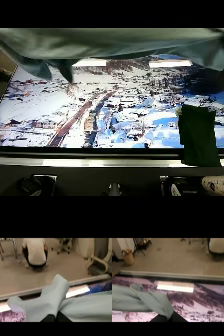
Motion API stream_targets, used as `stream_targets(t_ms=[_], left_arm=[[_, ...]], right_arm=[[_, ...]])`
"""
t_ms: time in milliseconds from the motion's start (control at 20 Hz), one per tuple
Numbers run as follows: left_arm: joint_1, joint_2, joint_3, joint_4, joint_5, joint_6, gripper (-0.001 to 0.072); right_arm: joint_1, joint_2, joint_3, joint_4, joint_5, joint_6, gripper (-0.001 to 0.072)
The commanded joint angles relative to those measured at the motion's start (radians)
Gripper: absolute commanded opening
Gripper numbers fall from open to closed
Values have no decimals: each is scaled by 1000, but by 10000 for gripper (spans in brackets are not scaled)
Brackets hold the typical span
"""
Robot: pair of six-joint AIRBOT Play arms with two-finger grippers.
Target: Fold the shirts.
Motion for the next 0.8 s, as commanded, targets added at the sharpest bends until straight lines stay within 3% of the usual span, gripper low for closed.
stream_targets(t_ms=[0, 150, 300, 400, 500, 600, 650, 750], left_arm=[[0, 34, 56, 26, -42, -15, 22], [1, -14, -68, 98, -161, -11, 22], [0, -82, -359, 71, -127, -12, 22], [0, -156, -602, 14, -6, -21, 22], [0, -271, -804, -69, 168, -58, 22], [1, -428, -874, -175, 233, -95, 32], [3, -506, -854, -228, 208, -92, 133], [32, -608, -740, -251, 48, -68, 605]], right_arm=[[-11, 66, 47, -54, 69, 69, 17], [-11, -18, 43, -149, 367, 91, 17], [-10, -129, -159, -165, 608, 129, 17], [-10, -151, -433, -121, 531, 128, 17], [-10, -164, -708, -87, 311, 146, 17], [-10, -192, -891, -19, 140, 166, 17], [-10, -204, -936, 10, 114, 166, 17], [-10, -217, -951, 21, 122, 165, 17]])
